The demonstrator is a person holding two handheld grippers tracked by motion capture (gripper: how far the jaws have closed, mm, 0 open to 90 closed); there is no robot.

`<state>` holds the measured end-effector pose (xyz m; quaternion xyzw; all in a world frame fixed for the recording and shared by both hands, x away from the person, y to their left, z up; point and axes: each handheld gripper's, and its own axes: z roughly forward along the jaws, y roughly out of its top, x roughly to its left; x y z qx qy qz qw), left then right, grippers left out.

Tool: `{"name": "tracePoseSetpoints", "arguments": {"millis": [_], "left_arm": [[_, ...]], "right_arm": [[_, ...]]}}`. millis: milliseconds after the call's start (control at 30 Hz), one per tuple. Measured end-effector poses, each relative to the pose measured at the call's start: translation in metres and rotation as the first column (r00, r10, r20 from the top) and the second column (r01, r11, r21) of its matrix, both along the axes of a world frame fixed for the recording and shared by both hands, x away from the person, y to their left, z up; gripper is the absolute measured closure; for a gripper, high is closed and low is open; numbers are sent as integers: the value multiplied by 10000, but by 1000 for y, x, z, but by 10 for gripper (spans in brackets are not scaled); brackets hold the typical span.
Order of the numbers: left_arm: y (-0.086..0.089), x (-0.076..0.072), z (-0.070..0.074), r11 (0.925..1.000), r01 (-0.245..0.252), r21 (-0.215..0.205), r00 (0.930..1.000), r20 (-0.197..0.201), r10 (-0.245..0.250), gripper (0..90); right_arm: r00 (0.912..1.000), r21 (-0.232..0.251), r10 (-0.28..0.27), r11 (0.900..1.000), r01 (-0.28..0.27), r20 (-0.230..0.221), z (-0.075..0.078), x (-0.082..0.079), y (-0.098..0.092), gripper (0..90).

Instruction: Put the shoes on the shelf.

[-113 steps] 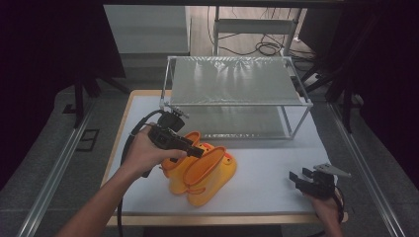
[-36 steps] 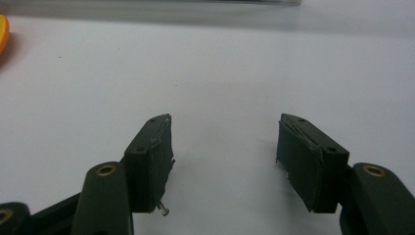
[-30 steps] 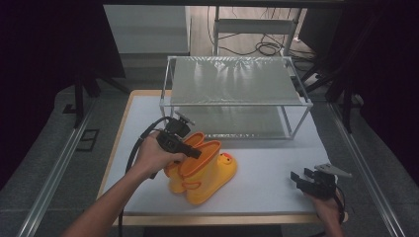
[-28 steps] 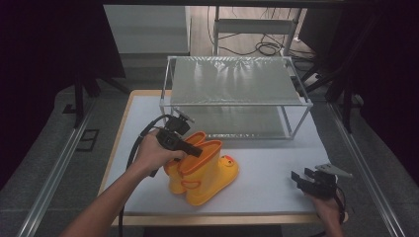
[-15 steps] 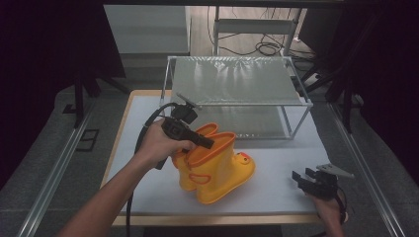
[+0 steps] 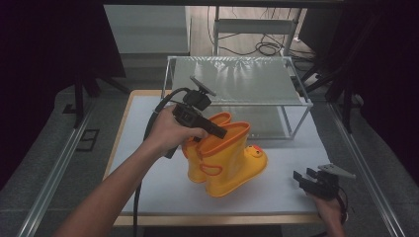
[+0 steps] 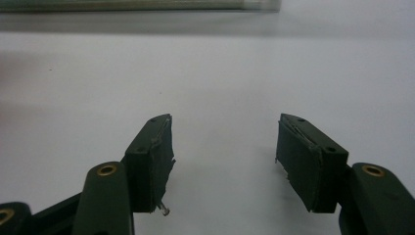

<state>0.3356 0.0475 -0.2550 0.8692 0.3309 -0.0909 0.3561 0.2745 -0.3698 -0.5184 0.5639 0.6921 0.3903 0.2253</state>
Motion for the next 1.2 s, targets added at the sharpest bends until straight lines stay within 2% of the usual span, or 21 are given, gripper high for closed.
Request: {"name": "tracePoseSetpoints", "arguments": {"millis": [233, 800, 1000, 1200], "left_arm": [[-10, 1, 19, 10000, 69, 71, 9998, 203, -71, 821], [-27, 12, 53, 9996, 79, -281, 9987, 515, -64, 822], [-33, 15, 60, 9995, -100, -312, 9979, 635, 119, 823], [-33, 22, 67, 9987, -147, -480, 9985, 528, 173, 822]], "right_arm": [[10000, 95, -54, 9999, 54, 78, 1, -1, -1, 386], [9996, 176, -231, 9996, 229, 150, 2, -2, -5, 387], [9995, 218, -285, 9994, 282, 99, 2, -1, -6, 389], [9992, 208, -370, 9991, 366, 149, 4, -3, -8, 391]]}}
